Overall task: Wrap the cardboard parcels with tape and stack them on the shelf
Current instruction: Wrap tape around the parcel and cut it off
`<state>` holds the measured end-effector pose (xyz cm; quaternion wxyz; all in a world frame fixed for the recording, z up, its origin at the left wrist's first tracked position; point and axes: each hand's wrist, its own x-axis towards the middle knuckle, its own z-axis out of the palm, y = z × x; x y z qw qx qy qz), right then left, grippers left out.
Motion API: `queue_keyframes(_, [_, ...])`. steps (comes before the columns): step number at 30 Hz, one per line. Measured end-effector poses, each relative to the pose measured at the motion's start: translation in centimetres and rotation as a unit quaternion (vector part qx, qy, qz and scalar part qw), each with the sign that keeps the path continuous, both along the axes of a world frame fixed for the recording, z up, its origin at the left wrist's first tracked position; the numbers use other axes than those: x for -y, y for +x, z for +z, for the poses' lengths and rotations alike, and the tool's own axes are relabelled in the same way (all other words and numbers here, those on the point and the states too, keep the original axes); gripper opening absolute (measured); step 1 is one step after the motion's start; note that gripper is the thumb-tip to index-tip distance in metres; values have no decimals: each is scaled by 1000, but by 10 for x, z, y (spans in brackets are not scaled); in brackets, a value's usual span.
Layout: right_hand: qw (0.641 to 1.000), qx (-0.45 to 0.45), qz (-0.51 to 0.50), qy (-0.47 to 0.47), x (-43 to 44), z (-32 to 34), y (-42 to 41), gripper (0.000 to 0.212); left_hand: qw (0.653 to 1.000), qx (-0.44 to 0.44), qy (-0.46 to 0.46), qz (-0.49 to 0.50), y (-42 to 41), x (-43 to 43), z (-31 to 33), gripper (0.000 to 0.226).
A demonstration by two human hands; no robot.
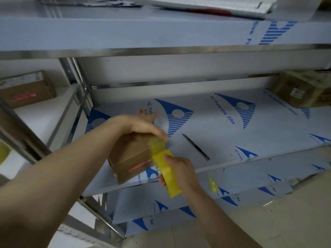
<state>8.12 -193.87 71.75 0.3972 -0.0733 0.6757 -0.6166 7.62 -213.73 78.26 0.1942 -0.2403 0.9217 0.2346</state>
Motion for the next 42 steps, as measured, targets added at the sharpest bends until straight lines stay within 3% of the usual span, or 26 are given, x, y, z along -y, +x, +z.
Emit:
queue_keyframes(2, [1000, 13, 1, -1, -1, 3, -1, 32, 996, 78, -38, -20, 24, 15, 2, 150])
queue_keyframes(6, [999, 41, 20, 2, -2, 22, -1, 32, 997, 55, -57, -6, 41, 10, -6, 131])
queue_keyframes(8, [998, 34, 60, 8, -11, 39, -3, 33, 999, 35, -8, -3, 44, 11, -2, 125])
queue_keyframes(10, [991, 38, 125, -31, -22, 64, -8, 29, 994, 5, 110, 14, 50, 15, 6, 120])
queue_keyframes(11, [984, 38, 160, -63, -28, 78, -10, 28, 986, -6, 167, 20, 55, 16, 10, 111])
queue_keyframes(14, [963, -25, 235, -132, -30, 110, -22, 27, 967, -26, 253, 31, 61, 14, 13, 52])
queue_keyframes(17, [963, -90, 222, -123, -4, 119, -29, 20, 983, -75, 150, 76, 58, 10, 12, 21])
queue_keyframes(19, [972, -114, 179, -101, 18, 118, -35, 20, 984, -141, 75, 79, 57, 9, 10, 12])
queue_keyframes(20, [976, -110, 160, -98, 28, 117, -38, 22, 983, -155, 72, 69, 59, 6, 9, 16])
queue_keyframes(22, [982, -80, 135, -104, 42, 116, -47, 24, 990, -115, 83, 7, 61, -5, 5, 67])
queue_keyframes(24, [985, -52, 122, -115, 53, 114, -53, 28, 998, -38, -3, -59, 58, -14, -5, 124])
queue_keyframes(25, [985, -44, 113, -120, 58, 113, -54, 33, 996, -25, -56, -61, 56, -16, -9, 136])
queue_keyframes(27, [987, -48, 87, -129, 66, 115, -54, 41, 994, -30, -101, -29, 49, -16, -13, 143])
queue_keyframes(32, [989, -111, 40, -88, 66, 108, -54, 33, 989, -86, -120, -15, 43, -13, -17, 131])
queue_keyframes(35, [989, -77, 36, -120, 57, 100, -49, 24, 985, -110, -132, -2, 46, -17, -24, 142])
queue_keyframes(38, [990, -114, -17, -82, 42, 103, -36, 27, 985, -117, -129, 20, 45, -18, -26, 151])
queue_keyframes(42, [989, -138, -2, -53, -4, 106, -12, 28, 985, -116, -130, 9, 44, -14, -28, 139])
